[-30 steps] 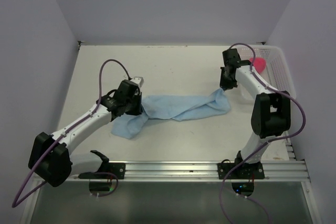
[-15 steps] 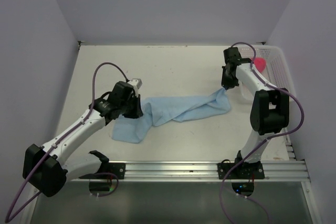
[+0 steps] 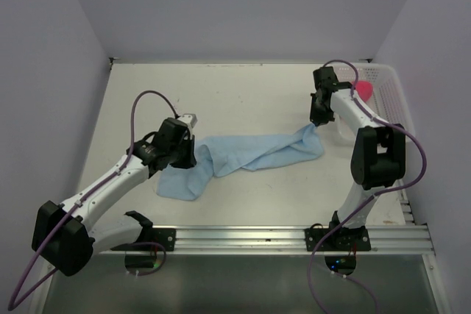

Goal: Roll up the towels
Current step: Flatten the towel

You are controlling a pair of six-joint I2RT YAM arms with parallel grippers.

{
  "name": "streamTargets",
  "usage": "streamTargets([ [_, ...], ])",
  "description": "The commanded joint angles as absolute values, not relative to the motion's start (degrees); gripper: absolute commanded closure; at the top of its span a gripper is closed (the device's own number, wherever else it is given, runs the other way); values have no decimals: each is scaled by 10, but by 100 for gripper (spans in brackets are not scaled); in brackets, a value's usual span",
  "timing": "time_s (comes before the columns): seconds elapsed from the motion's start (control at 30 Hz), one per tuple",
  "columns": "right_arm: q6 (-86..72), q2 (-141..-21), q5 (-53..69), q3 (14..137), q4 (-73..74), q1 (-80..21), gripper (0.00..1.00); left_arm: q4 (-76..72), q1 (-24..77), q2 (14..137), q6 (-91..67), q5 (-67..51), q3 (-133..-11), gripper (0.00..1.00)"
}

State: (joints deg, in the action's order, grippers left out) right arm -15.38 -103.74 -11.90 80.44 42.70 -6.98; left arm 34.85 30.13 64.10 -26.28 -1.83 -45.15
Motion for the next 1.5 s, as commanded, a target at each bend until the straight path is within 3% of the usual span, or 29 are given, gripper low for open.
streamTargets([
  [0.0, -140, -993, -102, 809, 429, -68, 100, 307, 299, 628, -283, 37, -481, 100],
  [0.2, -126, -963, -133, 839, 450, -68, 100, 297, 266, 663, -278, 171, -595, 100],
  [0.43, -113, -924, -157, 884, 454, -67, 100, 287, 116, 691, -223, 165, -695, 100],
  [0.7, -56, -849, -151, 894, 390, -68, 100, 308, 58, 721, -222, 201, -816, 100],
  [0.97, -24, -800, -166, 989, 419, -68, 100, 337, 2, 731, -226, 189, -890, 100],
  [1.13, -24, -766, -157, 1025, 447, -68, 100, 337, -23, 708, -234, 172, -883, 100],
  [1.47, -37, -644, -141, 977, 479, -68, 100, 325, -39, 556, -249, 192, -765, 100],
])
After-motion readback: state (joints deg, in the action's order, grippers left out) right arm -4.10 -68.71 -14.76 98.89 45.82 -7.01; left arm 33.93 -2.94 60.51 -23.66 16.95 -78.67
